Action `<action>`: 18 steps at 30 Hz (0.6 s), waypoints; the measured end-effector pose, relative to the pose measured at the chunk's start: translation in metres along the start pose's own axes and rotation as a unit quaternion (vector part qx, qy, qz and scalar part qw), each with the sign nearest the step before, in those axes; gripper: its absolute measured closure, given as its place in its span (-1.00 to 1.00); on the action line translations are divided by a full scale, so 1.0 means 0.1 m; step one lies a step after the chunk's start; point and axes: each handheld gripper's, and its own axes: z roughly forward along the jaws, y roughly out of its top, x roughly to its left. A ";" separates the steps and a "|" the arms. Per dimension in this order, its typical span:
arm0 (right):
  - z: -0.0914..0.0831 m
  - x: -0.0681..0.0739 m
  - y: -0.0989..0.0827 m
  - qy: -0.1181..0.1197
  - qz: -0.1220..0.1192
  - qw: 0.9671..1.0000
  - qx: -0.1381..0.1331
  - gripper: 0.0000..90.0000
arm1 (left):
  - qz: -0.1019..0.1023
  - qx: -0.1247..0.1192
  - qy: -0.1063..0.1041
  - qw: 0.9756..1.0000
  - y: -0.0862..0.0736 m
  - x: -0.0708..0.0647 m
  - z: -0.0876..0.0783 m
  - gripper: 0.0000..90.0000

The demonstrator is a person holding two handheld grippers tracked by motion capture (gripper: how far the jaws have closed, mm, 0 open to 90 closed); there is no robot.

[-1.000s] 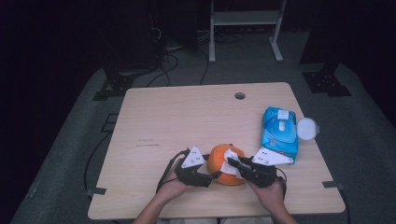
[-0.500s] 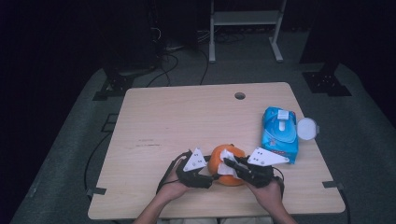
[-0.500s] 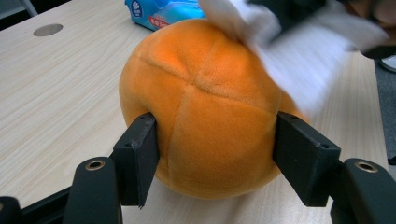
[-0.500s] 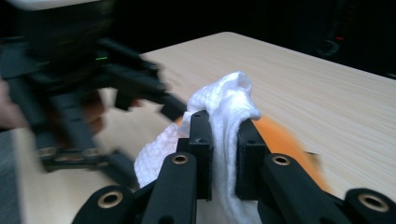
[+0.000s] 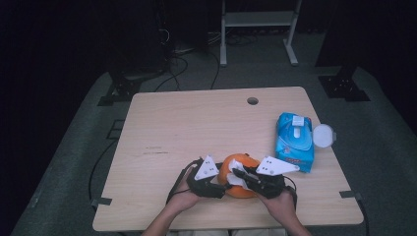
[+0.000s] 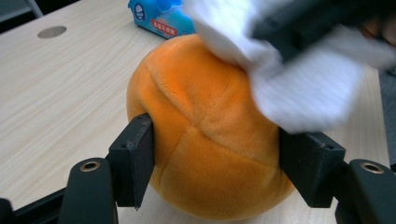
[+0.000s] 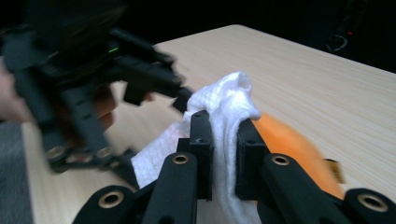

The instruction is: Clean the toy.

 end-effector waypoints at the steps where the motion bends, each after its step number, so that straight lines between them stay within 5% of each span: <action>1: -0.01 -0.04 -0.01 -0.007 0.010 1.000 -0.003 0.77 | 0.001 0.000 -0.001 1.000 0.00 0.00 0.00 -0.28; 3: -0.04 -0.13 -0.03 -0.023 0.021 1.000 -0.003 0.77 | -0.004 0.000 -0.004 1.000 0.00 0.01 -0.01 -0.29; 6: -0.08 -0.26 -0.11 -0.030 0.050 0.998 -0.002 0.77 | -0.047 -0.012 -0.011 0.999 0.03 0.04 0.00 -0.53; 14: -0.02 -0.06 -0.02 0.000 0.013 1.000 -0.007 0.77 | 0.022 0.005 0.009 1.000 0.02 -0.06 0.01 -0.27; 16: -0.04 -0.12 -0.02 -0.010 0.024 1.000 -0.008 0.77 | 0.018 0.002 0.005 1.000 0.01 -0.05 0.00 -0.27; 18: -0.06 -0.24 -0.08 -0.031 0.040 0.999 -0.002 0.77 | -0.016 -0.008 -0.003 1.000 0.02 -0.01 -0.01 -0.39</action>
